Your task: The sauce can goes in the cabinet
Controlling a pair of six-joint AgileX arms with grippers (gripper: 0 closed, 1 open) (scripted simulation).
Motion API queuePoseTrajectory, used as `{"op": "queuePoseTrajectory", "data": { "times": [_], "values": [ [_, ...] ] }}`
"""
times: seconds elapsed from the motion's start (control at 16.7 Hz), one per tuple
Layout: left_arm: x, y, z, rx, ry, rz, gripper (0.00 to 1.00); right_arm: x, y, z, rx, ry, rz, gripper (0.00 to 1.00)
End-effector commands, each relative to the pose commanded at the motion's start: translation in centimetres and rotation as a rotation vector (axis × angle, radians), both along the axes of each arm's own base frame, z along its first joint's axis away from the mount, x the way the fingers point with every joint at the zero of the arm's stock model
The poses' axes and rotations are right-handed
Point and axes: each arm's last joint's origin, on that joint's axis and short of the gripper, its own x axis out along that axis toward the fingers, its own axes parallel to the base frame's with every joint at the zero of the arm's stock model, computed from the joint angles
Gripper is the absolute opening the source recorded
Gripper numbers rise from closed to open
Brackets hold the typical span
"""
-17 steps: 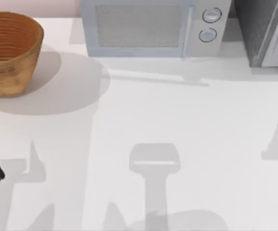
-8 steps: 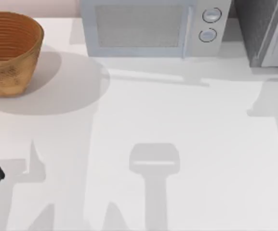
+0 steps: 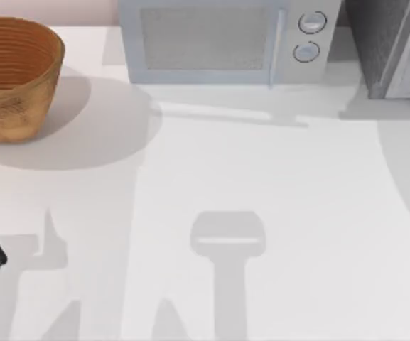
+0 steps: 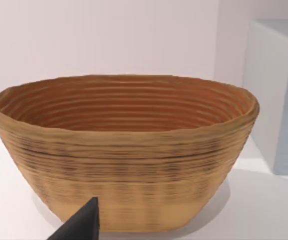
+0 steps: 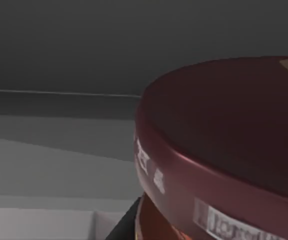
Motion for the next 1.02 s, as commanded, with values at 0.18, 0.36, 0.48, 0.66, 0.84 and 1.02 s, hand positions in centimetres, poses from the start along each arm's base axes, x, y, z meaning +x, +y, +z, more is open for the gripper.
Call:
{"op": "queuePoseTrajectory", "data": {
  "times": [0.18,0.36,0.48,0.66,0.84,1.02],
  "values": [
    [0.0,0.0,0.0,0.000,0.000,0.000,1.00,2.5,0.9,2.0,0.017,0.014,0.001,0.00],
    [0.0,0.0,0.0,0.000,0.000,0.000,1.00,4.1,1.5,3.1,0.039,0.020,0.006,0.00],
    [0.0,0.0,0.0,0.000,0.000,0.000,1.00,4.4,1.6,3.3,0.045,0.020,0.007,0.00],
    [0.0,0.0,0.0,0.000,0.000,0.000,1.00,4.4,1.6,3.3,0.045,0.020,0.007,0.00],
    [0.0,0.0,0.0,0.000,0.000,0.000,1.00,4.7,1.6,3.3,0.047,0.017,0.006,0.00],
    [0.0,0.0,0.0,0.000,0.000,0.000,1.00,6.8,1.7,3.5,0.050,0.017,0.004,0.00]
  ]
}}
